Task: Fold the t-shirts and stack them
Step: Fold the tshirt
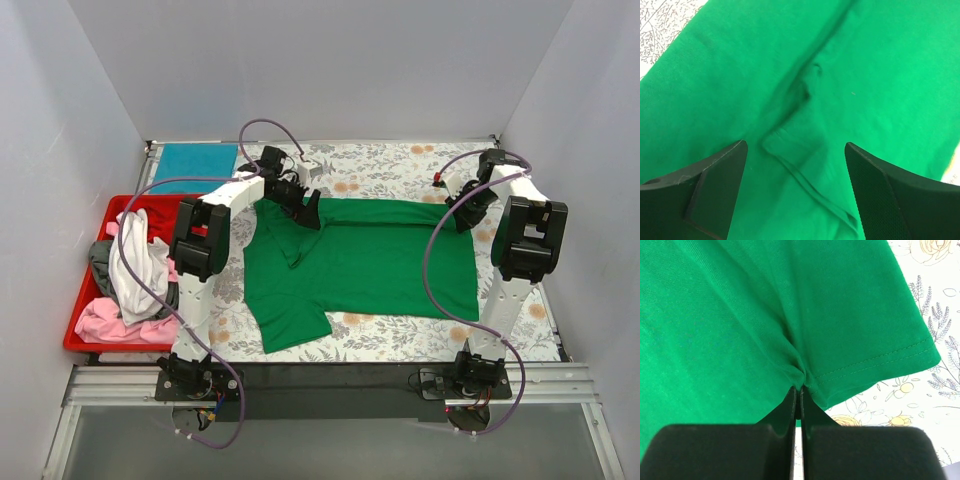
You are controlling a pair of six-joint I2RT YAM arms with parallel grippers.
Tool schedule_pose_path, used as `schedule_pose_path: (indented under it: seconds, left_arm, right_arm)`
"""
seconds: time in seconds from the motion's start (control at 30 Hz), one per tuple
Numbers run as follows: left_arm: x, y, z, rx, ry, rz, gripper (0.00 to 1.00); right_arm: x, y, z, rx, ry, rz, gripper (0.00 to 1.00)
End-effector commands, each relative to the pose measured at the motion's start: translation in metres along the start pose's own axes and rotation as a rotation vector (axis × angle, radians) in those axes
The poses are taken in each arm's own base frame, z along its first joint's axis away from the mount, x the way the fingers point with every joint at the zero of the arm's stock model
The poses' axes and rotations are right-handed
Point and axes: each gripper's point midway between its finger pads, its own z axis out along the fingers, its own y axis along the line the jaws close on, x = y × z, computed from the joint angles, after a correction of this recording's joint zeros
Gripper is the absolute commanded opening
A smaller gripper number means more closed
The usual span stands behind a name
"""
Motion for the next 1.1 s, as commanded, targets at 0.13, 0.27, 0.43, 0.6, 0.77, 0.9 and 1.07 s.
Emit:
schedule_pose_path:
  seconds: [0.13, 0.27, 0.43, 0.6, 0.77, 0.9, 1.07]
  left_arm:
    - [-0.022, -0.017, 0.013, 0.008, -0.028, 0.067, 0.66]
    - [-0.004, -0.064, 0.010, 0.121, 0.021, 0.109, 0.49]
    - [0.016, -0.106, 0.011, 0.201, 0.094, 0.172, 0.34]
    - [0.011, -0.109, -0.013, 0.208, 0.087, 0.165, 0.50]
    - [-0.016, -0.070, -0.050, 0.124, -0.031, 0.070, 0.58]
    - [-0.024, -0.004, -0.077, -0.067, -0.103, -0.053, 0.59]
    - [-0.013, 0.044, -0.081, -0.216, -0.083, -0.144, 0.59]
  right_arm:
    - [-0.006, -0.008, -0.020, 0.039, -0.007, -0.059, 0.01]
    - [-0.005, -0.009, -0.021, 0.046, -0.002, -0.066, 0.01]
    - [-0.005, -0.010, -0.025, 0.053, -0.002, -0.071, 0.01]
    - [-0.003, -0.007, -0.034, 0.065, -0.007, -0.104, 0.14]
    - [-0.018, -0.007, -0.060, 0.075, -0.087, -0.130, 0.27]
    - [-0.036, 0.002, -0.078, 0.021, -0.154, -0.104, 0.45]
    - [-0.041, -0.007, -0.068, 0.004, -0.144, 0.010, 0.39]
